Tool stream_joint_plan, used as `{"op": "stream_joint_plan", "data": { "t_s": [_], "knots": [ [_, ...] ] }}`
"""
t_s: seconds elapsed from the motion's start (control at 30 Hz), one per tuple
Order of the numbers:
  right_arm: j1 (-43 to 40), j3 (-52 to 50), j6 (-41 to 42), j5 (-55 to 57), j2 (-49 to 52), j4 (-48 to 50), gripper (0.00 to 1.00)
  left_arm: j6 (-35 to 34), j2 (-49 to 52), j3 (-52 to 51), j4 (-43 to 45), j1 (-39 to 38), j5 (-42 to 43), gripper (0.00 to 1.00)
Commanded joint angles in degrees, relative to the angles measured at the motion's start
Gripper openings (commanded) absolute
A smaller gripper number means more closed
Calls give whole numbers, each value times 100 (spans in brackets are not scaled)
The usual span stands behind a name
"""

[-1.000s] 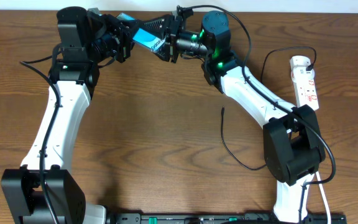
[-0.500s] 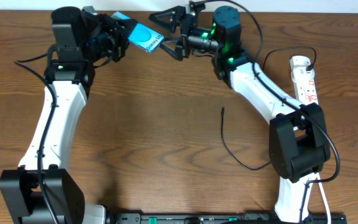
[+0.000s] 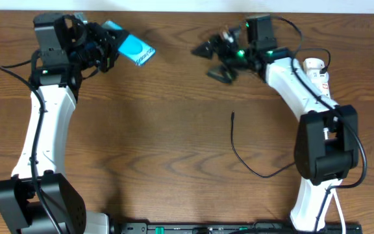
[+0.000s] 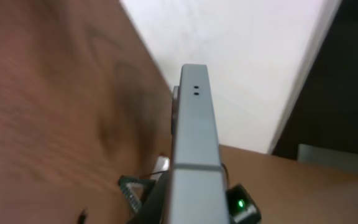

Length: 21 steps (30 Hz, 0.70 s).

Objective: Plug charger to phone and switch on socket
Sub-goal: 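Open the right gripper and withdraw it from the phone, then move the right gripper over the black charging cable's plug end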

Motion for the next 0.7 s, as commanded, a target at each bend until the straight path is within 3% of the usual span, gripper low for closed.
{"op": "stream_joint_plan", "data": {
  "t_s": [0.0, 0.27, 0.43, 0.67],
  "knots": [
    [-68, 323, -1779, 1672, -7, -1202, 99, 669, -127, 61, -197, 66, 275, 7],
    [177, 1134, -2249, 4393, -11, -3604, 99, 1390, -127, 61, -1211, 52, 52, 7],
    [442, 1176, -1847, 5383, -11, -4225, 99, 1945, -127, 44, -2065, 48, -201, 7],
    [879, 1078, -1716, 5558, -11, -4441, 99, 2514, -103, -96, -2658, -116, -483, 7]
  ]
}}
